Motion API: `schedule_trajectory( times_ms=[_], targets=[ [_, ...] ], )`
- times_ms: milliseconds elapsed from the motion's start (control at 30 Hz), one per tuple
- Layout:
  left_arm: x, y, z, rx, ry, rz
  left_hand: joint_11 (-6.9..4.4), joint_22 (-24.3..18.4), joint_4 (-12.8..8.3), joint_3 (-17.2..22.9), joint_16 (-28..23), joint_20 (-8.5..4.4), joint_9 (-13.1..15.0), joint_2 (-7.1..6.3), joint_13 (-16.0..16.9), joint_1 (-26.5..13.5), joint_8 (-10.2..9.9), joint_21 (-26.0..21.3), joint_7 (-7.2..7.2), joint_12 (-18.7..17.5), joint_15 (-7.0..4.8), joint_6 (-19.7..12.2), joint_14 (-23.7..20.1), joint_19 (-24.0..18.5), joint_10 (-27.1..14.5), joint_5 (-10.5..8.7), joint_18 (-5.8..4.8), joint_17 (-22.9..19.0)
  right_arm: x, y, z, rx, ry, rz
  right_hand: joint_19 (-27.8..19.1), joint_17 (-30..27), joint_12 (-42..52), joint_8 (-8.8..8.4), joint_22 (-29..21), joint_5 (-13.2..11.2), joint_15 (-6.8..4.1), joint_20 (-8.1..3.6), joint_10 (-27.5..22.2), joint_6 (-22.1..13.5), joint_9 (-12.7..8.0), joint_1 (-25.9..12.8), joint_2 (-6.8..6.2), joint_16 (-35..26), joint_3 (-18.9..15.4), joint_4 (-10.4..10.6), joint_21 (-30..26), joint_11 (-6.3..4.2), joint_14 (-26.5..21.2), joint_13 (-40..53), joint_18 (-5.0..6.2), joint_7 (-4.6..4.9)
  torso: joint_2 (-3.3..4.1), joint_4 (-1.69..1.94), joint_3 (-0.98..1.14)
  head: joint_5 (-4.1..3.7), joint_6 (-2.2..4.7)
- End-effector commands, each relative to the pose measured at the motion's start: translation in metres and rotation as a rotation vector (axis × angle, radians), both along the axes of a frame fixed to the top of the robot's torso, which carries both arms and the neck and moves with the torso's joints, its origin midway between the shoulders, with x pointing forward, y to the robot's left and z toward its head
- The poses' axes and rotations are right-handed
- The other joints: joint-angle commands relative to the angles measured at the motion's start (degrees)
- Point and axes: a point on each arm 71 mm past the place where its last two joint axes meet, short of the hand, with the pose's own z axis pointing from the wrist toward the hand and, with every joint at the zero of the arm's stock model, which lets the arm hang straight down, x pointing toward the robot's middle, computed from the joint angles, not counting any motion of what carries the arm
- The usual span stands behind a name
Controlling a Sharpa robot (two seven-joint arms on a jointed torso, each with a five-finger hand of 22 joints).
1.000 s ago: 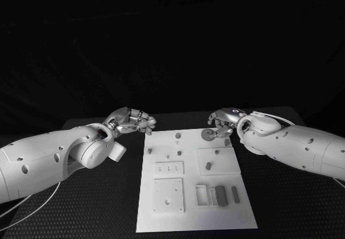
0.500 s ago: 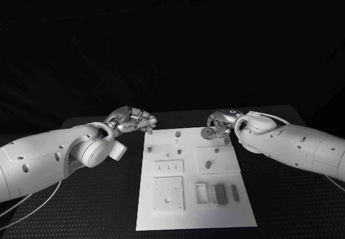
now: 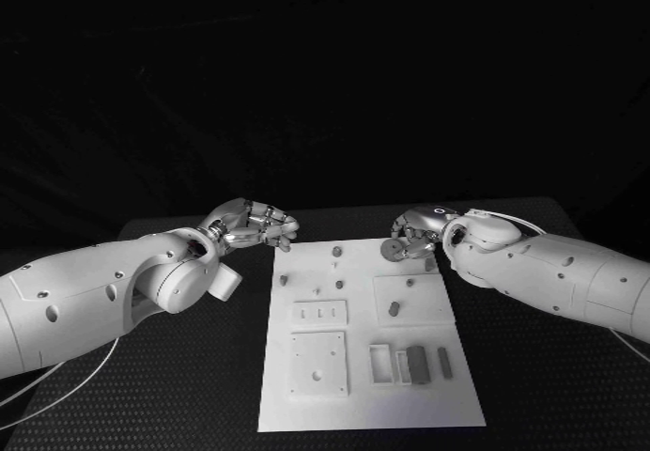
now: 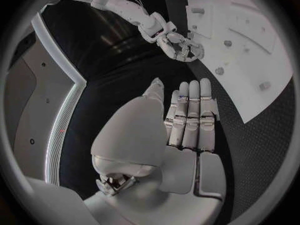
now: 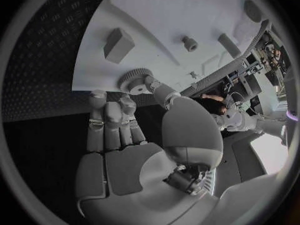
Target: Assemble the parts on the task board
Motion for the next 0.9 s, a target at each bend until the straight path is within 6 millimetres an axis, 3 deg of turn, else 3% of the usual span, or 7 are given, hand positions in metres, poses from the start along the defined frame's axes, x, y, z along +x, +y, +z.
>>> schedule_trajectory(
  times_ms=[33,467,567,833,900],
  targets=[
    [-0.0009,-0.0026,0.0011,-0.01,0.002,-0.018,0.25,0.09,0.03,0.2,-0.36,0.32,0.1,-0.16,0.09,0.07,-0.22,-0.19,0.28,-0.38,0.1,-0.11,0.19,0.13,-0.06,0.02,1.16,0.1,-0.0007,0.0026,-0.0038,-0.007,0.029,0.017,-0.29,-0.1,0.36,-0.05,1.08,-0.15,0.06,-0.17,-1.08,2.41,-0.07,-0.03,0.76,0.42,0.0,-0.48,0.4,-0.14,-0.51,-0.23,1.71,1.1,-0.04,-0.07,-0.01,0.12,-0.15],
    [-0.0017,-0.0021,0.0011,-0.008,0.006,-0.018,0.27,0.12,0.02,0.19,-0.42,0.32,0.1,-0.2,0.14,0.04,-0.26,-0.21,0.33,-0.46,0.1,-0.15,0.2,0.12,-0.08,0.02,1.16,0.16,-0.0004,0.002,-0.0102,-0.024,0.06,0.016,-0.49,-0.53,1.2,0.36,1.04,-0.13,0.1,-0.09,-1.41,4.22,-0.07,-0.28,2.98,0.78,-0.24,-1.93,0.69,-0.12,-0.69,-1.5,1.71,1.15,-0.04,-0.1,0.01,0.26,-0.61],
    [-0.0018,-0.0017,0.001,-0.007,0.007,-0.017,0.27,0.13,0.01,0.19,-0.43,0.32,0.11,-0.21,0.15,0.04,-0.27,-0.21,0.35,-0.48,0.1,-0.15,0.2,0.12,-0.08,0.02,1.17,0.18,-0.001,0.0027,-0.0109,-0.034,0.061,0.023,-0.5,-0.69,1.52,0.71,1.03,-0.12,0.05,-0.09,-1.41,5.34,0.0,-0.24,3.92,0.92,-0.16,-2.44,0.8,-0.18,-0.67,-1.92,1.71,1.05,-0.07,-0.14,0.03,0.31,-0.69],
    [-0.0019,-0.0018,0.0008,-0.006,0.011,-0.019,0.31,0.17,0.01,0.16,-0.51,0.32,0.1,-0.31,0.21,0.01,-0.37,-0.24,0.52,-0.6,0.11,-0.27,0.2,0.12,-0.15,0.02,1.17,0.25,-0.0034,0.0098,-0.009,-0.044,0.017,0.053,-0.63,-1.21,2.26,1.13,1.01,-0.08,-0.53,-0.07,-1.43,7.78,0.01,0.34,8.01,1.17,0.41,-4.84,1.05,-0.85,-0.69,-3.27,1.71,0.34,-0.08,-0.14,0.06,0.36,-0.79],
    [-0.002,-0.0018,0.0007,-0.006,0.012,-0.019,0.31,0.17,0.01,0.17,-0.52,0.33,0.1,-0.31,0.22,0.01,-0.38,-0.24,0.54,-0.62,0.11,-0.29,0.2,0.12,-0.15,0.02,1.17,0.26,-0.0039,0.0113,-0.0077,-0.046,-0.005,0.06,-0.63,-1.26,2.34,1.09,1.01,-0.08,-0.56,-0.07,-1.42,7.85,-0.02,0.45,8.15,1.2,0.44,-5.17,1.09,-0.86,-0.67,-3.4,1.71,0.3,-0.1,-0.16,0.06,0.35,-0.78]
  ],
)
